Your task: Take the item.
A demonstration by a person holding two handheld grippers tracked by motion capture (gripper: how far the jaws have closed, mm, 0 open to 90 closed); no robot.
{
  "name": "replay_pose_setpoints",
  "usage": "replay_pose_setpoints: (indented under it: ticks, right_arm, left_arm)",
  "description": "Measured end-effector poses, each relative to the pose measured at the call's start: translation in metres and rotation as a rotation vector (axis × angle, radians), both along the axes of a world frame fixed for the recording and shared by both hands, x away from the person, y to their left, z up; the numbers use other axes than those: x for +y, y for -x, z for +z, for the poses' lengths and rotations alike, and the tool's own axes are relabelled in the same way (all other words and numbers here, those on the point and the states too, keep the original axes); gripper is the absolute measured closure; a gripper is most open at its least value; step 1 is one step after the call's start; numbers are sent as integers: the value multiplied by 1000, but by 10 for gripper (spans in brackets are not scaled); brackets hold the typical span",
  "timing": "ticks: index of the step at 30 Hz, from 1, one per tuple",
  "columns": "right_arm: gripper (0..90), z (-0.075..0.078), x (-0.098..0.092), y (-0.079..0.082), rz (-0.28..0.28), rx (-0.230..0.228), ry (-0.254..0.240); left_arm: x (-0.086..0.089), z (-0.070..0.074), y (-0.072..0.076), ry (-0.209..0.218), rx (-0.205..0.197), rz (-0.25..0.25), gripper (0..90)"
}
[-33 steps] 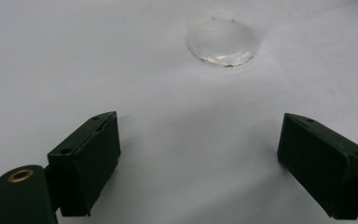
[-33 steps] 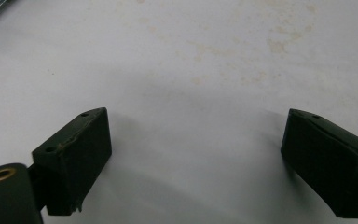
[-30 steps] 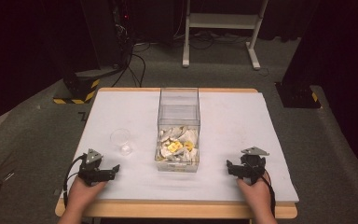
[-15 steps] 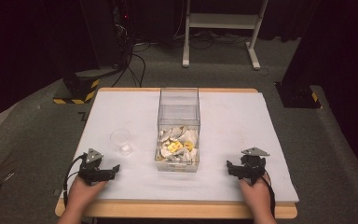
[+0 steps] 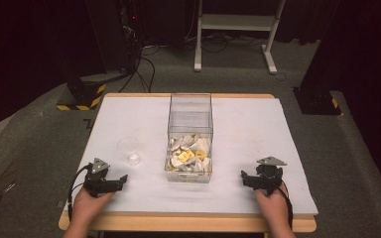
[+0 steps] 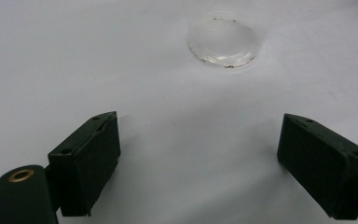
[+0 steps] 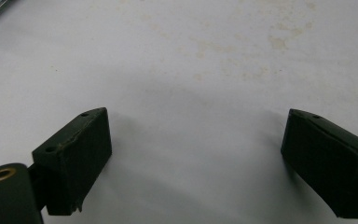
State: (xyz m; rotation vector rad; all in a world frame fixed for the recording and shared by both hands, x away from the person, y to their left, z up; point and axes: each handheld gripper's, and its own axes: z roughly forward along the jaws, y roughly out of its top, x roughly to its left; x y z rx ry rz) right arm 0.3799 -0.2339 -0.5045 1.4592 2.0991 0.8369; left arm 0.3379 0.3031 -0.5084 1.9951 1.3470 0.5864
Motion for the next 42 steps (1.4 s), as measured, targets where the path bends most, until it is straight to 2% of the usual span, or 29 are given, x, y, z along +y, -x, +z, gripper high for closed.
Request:
replay_pose_setpoints:
  ticks: [4, 8, 13, 16, 19, 23, 29, 31, 34, 37, 38, 42]
  right_arm:
    - [84, 0, 0, 0, -3, 0, 0]
    - [84, 0, 0, 1, 2, -1, 1]
    - [84, 0, 0, 1, 0, 2, -3]
    - [83, 0, 0, 1, 0, 2, -5]
    - [83, 0, 0, 1, 0, 1, -5]
    - [83, 0, 0, 1, 0, 1, -5]
    - [80, 0, 0, 1, -1, 1, -5]
    - [80, 0, 0, 1, -1, 1, -6]
    - [80, 0, 0, 1, -1, 2, -4]
    - [80, 0, 0, 1, 1, 1, -3]
    - [80, 0, 0, 1, 1, 1, -2]
    - [79, -1, 0, 1, -1, -1, -3]
  left_arm:
    - [0, 1, -1, -7, 5, -5, 135]
    - [-1, 4, -3, 2, 29, -1, 145]
    - [-3, 8, -1, -3, 15, -20, 121]
    - [-2, 11, 4, 19, 15, -40, 99]
    - [-2, 13, 6, 17, 7, -41, 86]
    - [0, 16, 12, 45, -1, -41, 83]
    - [2, 11, 14, 63, 24, -58, 83]
    - [5, 9, 14, 92, 27, -51, 83]
    - [8, 10, 14, 92, 18, -58, 83]
    - [9, 14, 14, 111, -2, -56, 83]
    - [9, 18, 15, 105, -20, -63, 83]
    - [6, 22, 17, 102, -38, -66, 84]
